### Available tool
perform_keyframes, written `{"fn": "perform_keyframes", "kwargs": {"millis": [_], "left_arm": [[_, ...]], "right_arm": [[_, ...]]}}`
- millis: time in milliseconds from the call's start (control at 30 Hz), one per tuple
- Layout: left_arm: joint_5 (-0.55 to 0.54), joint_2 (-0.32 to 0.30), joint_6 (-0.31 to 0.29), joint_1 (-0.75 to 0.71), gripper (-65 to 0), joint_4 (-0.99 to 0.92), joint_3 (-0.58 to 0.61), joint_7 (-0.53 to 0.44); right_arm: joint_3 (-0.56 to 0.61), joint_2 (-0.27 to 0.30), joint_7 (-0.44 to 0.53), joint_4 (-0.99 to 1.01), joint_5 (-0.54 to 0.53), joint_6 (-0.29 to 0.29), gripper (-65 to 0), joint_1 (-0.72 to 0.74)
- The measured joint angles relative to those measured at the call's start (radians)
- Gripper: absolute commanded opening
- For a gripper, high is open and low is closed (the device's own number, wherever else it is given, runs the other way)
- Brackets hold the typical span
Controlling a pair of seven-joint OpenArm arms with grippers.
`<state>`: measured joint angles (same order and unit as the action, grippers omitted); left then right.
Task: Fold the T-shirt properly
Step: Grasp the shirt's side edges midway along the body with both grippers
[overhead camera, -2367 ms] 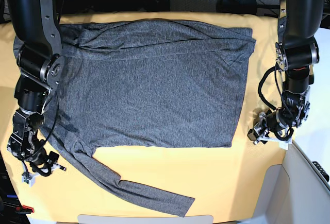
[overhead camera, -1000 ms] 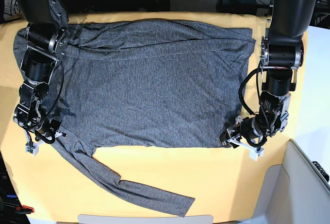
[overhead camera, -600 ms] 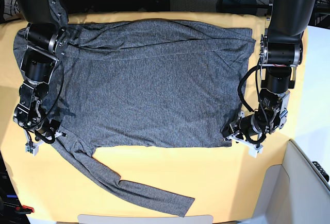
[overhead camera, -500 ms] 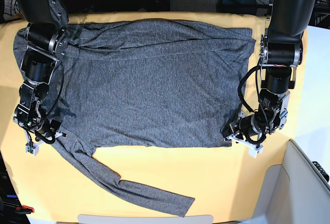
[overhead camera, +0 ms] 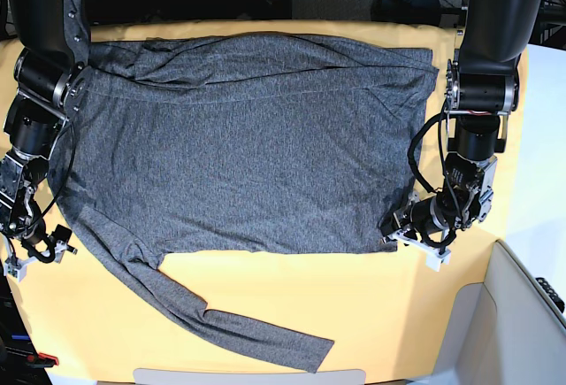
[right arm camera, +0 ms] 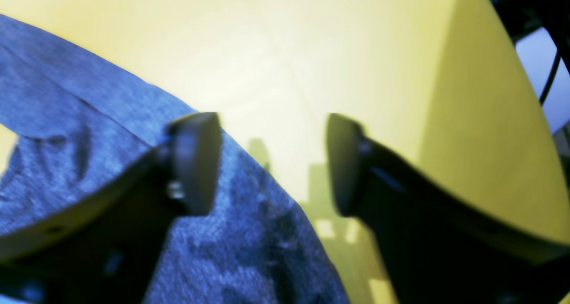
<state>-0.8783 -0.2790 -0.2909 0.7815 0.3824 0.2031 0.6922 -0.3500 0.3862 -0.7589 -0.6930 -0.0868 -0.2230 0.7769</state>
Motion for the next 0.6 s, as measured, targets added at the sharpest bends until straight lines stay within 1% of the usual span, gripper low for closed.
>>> {"fn": "perform_keyframes", "kwargs": {"millis": [100,167,333,467,600], "left_arm": [[0.0,0.0,0.0,0.0,-64.3,0.0,0.0,0.003],[0.0,0.0,0.0,0.0,-64.3,0.0,0.002,0.003],[0.0,0.0,0.0,0.0,-64.3,0.0,0.002,0.003],[0.0,0.0,0.0,0.0,-64.3,0.0,0.002,0.003],[0.0,-0.001,0.0,0.0,-64.3,0.0,0.002,0.003]], "right_arm": [[0.0,0.007,0.013,0.06,-0.041,-0.09,-23.1,-0.004],[0.002,0.009,0.04,0.088,-0.076,-0.105,-23.1,-0.021],[0.002,0.024,0.051,0.103,-0.094,-0.11,-23.1,-0.051],[0.002,0.029,0.104,0.102,-0.096,-0.11,-23.1,-0.06],[0.002,0.043,0.116,0.13,-0.096,-0.111,-23.1,-0.071]]}}
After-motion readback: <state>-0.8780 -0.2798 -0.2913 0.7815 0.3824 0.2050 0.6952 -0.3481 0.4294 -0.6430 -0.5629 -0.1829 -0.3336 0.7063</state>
